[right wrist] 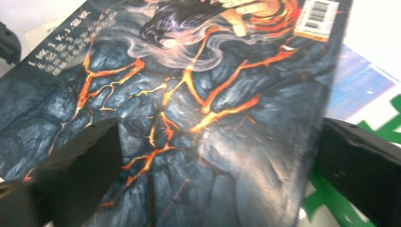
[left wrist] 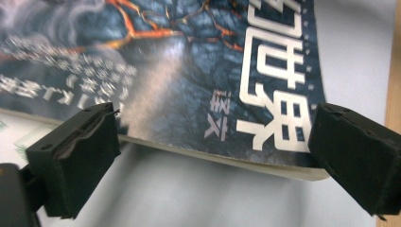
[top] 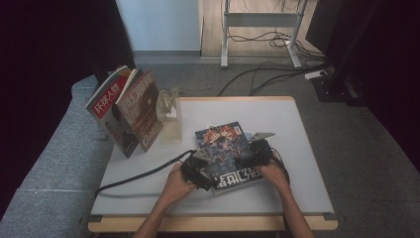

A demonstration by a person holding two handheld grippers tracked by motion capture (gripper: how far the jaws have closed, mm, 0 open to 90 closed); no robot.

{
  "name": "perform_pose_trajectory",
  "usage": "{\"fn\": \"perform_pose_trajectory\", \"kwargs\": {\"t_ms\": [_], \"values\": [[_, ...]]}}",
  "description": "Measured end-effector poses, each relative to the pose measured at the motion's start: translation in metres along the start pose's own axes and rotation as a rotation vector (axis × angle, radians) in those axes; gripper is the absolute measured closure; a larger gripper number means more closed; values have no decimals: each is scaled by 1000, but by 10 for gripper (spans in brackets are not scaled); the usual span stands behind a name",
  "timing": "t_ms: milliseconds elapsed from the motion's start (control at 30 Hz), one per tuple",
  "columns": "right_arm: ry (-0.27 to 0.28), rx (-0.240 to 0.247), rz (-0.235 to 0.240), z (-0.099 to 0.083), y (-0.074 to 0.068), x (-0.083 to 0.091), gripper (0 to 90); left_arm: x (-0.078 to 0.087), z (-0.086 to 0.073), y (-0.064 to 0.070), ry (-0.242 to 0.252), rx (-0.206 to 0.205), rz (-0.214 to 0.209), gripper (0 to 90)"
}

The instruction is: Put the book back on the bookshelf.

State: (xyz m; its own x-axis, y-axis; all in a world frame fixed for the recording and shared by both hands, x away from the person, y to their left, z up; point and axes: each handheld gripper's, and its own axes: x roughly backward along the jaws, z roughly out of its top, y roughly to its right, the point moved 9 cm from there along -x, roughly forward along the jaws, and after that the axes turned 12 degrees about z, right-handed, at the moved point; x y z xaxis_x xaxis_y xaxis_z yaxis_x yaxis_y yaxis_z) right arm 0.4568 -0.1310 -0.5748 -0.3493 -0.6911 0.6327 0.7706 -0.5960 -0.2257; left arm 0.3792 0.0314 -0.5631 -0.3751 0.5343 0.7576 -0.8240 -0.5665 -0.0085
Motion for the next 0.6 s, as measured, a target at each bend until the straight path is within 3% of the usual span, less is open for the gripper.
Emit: {"fn": "perform_pose_trajectory", "kwargs": {"t_ms": [133,467,600], "values": [[41,-9,-8,0,2,14,94,5,9,-11,29,12,30,8],[42,1,-65,-13,2,37,0,7,27,-45,53,36,69,11],[43,-6,-64,-21,0,40,0,2,37,-49,26,-14,97,9]]}}
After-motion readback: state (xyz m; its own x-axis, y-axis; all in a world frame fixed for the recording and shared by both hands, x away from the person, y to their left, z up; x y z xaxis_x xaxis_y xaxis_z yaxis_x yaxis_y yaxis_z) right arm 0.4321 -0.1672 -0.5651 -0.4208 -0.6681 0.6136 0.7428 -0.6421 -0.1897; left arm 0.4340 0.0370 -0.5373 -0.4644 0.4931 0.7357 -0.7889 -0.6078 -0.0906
